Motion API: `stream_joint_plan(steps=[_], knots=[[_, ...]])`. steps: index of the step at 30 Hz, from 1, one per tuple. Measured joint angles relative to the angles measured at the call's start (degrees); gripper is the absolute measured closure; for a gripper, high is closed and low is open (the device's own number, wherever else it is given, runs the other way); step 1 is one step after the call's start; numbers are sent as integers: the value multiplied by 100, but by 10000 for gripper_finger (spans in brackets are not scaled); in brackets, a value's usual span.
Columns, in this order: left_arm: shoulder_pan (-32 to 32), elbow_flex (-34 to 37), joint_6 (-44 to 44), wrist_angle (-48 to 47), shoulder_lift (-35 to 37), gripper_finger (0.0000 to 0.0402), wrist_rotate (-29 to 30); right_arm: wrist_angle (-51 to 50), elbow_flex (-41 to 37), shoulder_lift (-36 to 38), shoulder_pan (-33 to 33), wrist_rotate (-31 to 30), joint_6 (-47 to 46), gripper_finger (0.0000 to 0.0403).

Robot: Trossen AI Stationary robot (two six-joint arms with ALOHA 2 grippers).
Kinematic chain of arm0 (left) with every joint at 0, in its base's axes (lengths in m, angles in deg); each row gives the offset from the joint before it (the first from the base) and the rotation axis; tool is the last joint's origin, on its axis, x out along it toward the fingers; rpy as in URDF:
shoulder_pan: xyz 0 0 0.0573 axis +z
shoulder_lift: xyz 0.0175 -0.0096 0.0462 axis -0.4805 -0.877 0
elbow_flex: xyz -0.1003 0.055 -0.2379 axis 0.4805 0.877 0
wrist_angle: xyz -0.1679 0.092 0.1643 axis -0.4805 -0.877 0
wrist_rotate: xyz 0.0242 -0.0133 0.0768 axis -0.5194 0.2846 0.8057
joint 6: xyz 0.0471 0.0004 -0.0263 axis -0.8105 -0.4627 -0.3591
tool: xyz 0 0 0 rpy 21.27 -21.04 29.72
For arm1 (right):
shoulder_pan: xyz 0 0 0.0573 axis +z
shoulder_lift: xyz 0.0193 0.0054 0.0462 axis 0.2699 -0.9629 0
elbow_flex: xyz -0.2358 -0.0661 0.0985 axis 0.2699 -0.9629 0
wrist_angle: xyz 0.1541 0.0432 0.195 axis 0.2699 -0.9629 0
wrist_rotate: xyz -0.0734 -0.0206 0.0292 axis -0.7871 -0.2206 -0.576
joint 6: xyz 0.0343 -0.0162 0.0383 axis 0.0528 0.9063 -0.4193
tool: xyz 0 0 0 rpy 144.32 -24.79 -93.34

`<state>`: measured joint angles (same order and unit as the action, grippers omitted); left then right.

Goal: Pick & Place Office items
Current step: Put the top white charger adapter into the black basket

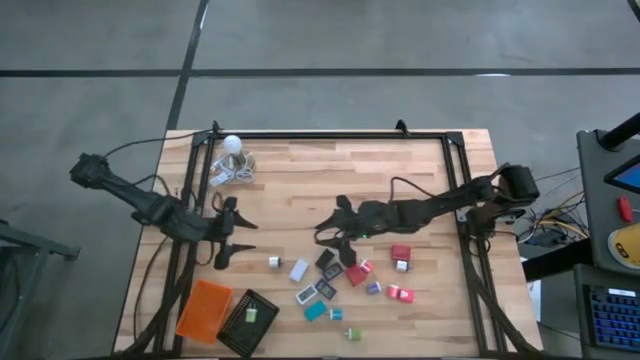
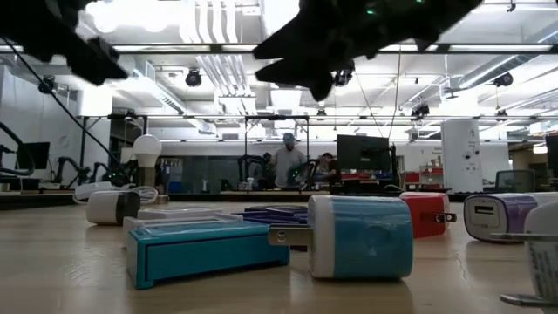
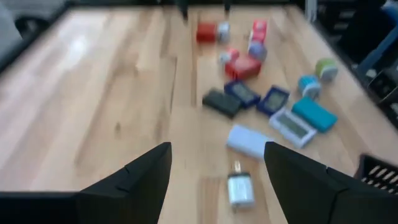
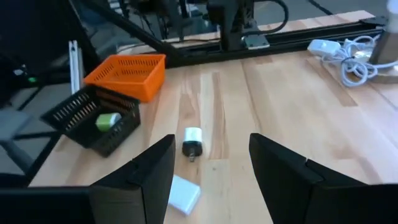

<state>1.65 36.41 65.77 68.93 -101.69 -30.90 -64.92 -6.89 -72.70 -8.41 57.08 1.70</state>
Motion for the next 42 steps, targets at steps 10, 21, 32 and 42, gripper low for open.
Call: stream_joint_plan(steps=[10, 21, 32, 42], knots=[[2, 444, 576, 1162, -1351, 140, -866, 918, -724, 251, -13, -667, -30, 199], [32, 447, 624, 1810, -2514, 140, -941, 855, -726, 273, -13, -711, -27, 199], [48, 306, 578, 2310, -3617, 140, -1027, 847, -728, 273, -13, -711, -11, 199], [50, 258, 568, 2714, -4241, 140, -1025, 847, -733, 273, -13, -709, -10, 199]])
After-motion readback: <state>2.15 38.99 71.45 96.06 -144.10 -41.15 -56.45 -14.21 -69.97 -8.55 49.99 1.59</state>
